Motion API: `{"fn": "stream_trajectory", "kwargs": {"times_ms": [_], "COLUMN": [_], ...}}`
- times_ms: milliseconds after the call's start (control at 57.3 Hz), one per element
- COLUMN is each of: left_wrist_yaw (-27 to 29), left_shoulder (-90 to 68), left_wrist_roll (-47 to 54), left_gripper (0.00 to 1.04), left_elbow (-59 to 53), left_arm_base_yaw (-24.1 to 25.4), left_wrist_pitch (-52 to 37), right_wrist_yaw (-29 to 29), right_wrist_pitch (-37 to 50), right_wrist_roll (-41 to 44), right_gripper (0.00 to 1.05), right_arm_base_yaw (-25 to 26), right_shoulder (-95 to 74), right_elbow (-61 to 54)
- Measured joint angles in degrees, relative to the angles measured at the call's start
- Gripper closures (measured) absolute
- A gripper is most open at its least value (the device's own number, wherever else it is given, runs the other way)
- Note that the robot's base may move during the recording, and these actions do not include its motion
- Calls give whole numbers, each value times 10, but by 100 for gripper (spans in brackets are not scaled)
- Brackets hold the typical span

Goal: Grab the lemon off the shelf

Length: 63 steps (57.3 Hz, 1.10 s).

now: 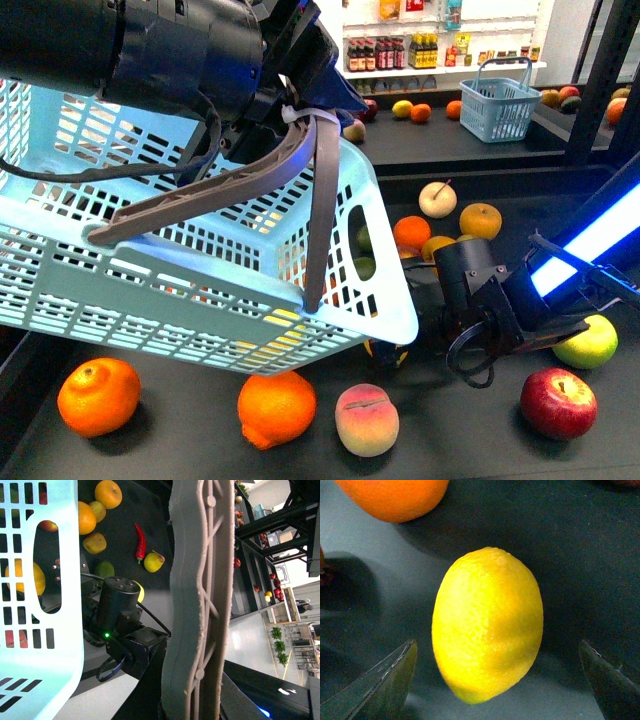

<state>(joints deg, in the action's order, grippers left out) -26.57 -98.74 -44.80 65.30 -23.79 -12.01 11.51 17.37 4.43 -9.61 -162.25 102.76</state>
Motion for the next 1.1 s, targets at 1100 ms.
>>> {"fn": "stream_trajectory", "kwargs": {"times_ms": [1100], "left_wrist_yaw": [0], "left_shoulder": [0], "left_wrist_roll": [0], "left_gripper": [95], "left_elbow": [0], "left_arm_base_yaw": [0], "left_wrist_pitch": [0], "right_wrist_yaw": [7], "right_wrist_pitch": [77], "right_wrist_roll": [-40], "right_gripper": [42], "right_arm_base_yaw": [116], "right_shoulder": [265], "right_elbow": [-228]}}
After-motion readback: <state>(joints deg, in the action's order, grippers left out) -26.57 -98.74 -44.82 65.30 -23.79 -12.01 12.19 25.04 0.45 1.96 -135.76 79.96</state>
